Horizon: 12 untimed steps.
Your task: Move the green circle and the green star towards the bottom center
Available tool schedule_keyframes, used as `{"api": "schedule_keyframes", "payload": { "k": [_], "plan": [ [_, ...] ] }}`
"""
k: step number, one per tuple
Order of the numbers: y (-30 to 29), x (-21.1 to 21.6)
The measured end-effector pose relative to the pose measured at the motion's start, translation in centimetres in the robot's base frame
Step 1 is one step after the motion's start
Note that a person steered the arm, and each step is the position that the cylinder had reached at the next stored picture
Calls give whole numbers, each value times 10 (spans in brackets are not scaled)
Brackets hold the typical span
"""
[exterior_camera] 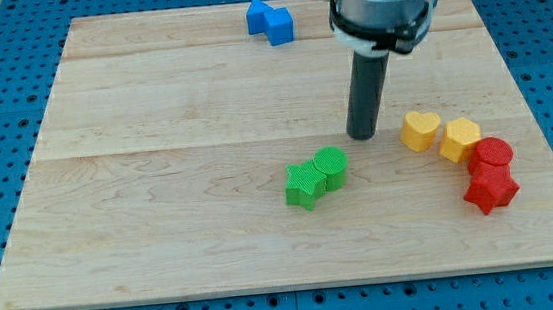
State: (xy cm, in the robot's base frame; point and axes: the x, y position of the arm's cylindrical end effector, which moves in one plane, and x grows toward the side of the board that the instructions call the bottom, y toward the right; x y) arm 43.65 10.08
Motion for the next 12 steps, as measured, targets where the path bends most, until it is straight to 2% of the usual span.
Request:
{"api": "schedule_keyframes", "payload": {
  "k": [1,2,4,6,7,12],
  "plan": [
    [27,-15],
    [52,7],
    [52,8],
    [37,-28],
    [37,-30],
    [94,-62]
  ]
}}
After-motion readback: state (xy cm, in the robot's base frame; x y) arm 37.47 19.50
